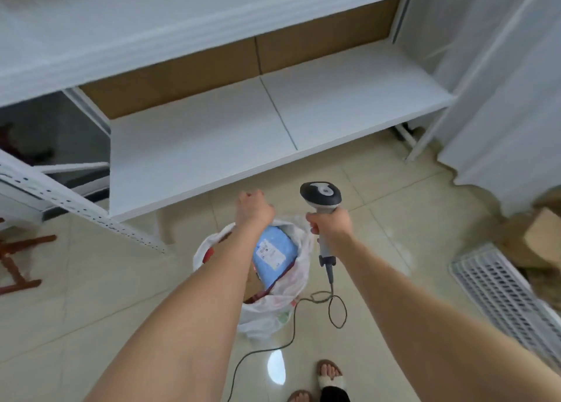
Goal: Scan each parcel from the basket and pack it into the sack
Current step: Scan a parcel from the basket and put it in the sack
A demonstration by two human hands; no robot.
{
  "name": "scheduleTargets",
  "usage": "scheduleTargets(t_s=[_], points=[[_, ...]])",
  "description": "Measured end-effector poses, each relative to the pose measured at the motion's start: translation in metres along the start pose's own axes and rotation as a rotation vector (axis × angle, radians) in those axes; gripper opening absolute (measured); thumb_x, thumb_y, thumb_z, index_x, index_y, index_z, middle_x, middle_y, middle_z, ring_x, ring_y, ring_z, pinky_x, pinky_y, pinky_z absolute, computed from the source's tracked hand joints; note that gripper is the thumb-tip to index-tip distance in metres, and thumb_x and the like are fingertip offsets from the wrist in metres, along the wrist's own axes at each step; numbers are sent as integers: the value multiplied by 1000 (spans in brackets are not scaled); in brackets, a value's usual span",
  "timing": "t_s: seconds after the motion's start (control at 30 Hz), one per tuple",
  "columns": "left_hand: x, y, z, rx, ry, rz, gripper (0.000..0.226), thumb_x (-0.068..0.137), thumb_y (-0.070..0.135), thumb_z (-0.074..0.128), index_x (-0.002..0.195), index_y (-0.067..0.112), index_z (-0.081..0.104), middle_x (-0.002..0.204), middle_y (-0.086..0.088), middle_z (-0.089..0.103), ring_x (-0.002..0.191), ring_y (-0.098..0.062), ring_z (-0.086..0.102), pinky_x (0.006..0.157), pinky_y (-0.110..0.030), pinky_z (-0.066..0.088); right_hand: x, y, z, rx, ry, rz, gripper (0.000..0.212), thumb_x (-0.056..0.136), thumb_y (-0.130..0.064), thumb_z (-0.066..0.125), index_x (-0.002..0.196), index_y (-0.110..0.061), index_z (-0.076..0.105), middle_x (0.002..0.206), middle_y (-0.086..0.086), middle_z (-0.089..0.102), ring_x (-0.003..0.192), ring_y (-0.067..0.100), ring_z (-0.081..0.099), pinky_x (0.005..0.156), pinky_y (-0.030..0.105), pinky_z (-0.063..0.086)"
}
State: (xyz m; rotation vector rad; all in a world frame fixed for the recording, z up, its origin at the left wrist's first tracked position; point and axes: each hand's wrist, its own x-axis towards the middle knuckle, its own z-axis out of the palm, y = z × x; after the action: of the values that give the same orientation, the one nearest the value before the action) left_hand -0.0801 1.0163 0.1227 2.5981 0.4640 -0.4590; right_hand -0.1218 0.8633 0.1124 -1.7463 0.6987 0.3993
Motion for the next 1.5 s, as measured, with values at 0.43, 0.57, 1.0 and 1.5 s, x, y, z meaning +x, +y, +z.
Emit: scheduleTargets(t_s=[0.43, 0.57, 1.0, 1.5], points=[[-152, 255, 38, 149, -93, 473, 44, 92, 22, 53, 135, 18, 48, 138, -13, 36, 123, -29, 46, 101, -37, 42, -111, 12, -268, 607, 391, 86, 14, 81, -7, 66, 70, -11, 58, 60, 3, 58, 56, 16, 54, 63, 32, 48], [-210, 335, 84, 192, -115, 596, 46, 90, 20, 52, 136, 18, 47, 139, -14, 35, 127, -30, 41, 103, -36, 38, -123, 50, -355, 785, 446, 102, 13, 86, -10, 65, 75, -11, 58, 64, 4, 58, 55, 15, 54, 57, 28, 46], [-332, 505, 232, 323, -246, 754, 47, 91, 16, 48, 137, 14, 43, 141, -16, 33, 131, -32, 35, 106, -37, 33, -115, 139, -579, 944, 492, 142, 12, 87, -9, 68, 87, -3, 58, 78, 11, 59, 69, 21, 56, 77, 35, 46], [-226, 660, 375, 360, -345, 644, 47, 94, 17, 49, 139, 10, 40, 143, -16, 31, 132, -32, 34, 107, -36, 32, 76, 169, -715, 901, 542, 264, 11, 87, -12, 70, 89, -4, 63, 76, 10, 65, 70, 20, 62, 85, 40, 55]])
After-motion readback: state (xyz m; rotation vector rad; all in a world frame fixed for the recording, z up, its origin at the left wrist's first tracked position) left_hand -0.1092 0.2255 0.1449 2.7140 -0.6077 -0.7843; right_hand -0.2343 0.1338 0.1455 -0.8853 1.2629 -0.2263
